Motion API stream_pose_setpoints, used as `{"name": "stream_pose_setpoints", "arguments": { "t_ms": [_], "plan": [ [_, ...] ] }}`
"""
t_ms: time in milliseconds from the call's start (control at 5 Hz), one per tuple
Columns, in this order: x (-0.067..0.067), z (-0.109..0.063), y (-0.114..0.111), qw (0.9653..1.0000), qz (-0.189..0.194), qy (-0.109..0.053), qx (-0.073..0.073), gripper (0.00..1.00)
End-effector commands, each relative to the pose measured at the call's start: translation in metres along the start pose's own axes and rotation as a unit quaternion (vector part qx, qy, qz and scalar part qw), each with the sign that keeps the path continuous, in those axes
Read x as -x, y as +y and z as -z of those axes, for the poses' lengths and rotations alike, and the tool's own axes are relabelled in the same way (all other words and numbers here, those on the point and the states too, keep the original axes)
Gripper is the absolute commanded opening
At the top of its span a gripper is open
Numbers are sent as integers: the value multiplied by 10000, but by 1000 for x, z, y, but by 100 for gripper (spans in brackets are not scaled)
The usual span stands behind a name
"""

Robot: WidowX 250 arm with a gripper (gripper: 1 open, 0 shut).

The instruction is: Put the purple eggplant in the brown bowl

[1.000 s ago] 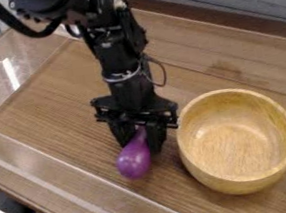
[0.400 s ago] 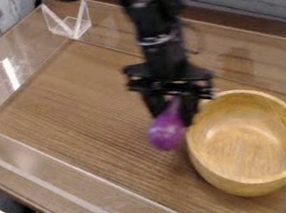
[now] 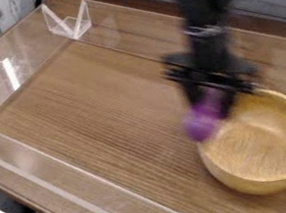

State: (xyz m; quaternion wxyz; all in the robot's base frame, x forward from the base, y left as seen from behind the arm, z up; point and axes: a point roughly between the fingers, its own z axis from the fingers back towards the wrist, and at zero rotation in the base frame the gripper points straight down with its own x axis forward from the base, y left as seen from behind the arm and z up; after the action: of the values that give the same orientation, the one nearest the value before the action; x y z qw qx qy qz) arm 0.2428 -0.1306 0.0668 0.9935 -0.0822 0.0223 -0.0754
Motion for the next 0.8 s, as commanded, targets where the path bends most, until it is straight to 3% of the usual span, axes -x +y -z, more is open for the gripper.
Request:
{"name": "stream_pose_setpoints", "arguments": {
  "t_ms": [0, 400, 600],
  "plan": [
    [-3, -16, -21, 9997, 5, -224, 9, 0],
    [-9, 3, -5, 9981, 525, -301, -83, 0],
    [-12, -2, -3, 9987, 352, -364, -111, 0]
  ]
}}
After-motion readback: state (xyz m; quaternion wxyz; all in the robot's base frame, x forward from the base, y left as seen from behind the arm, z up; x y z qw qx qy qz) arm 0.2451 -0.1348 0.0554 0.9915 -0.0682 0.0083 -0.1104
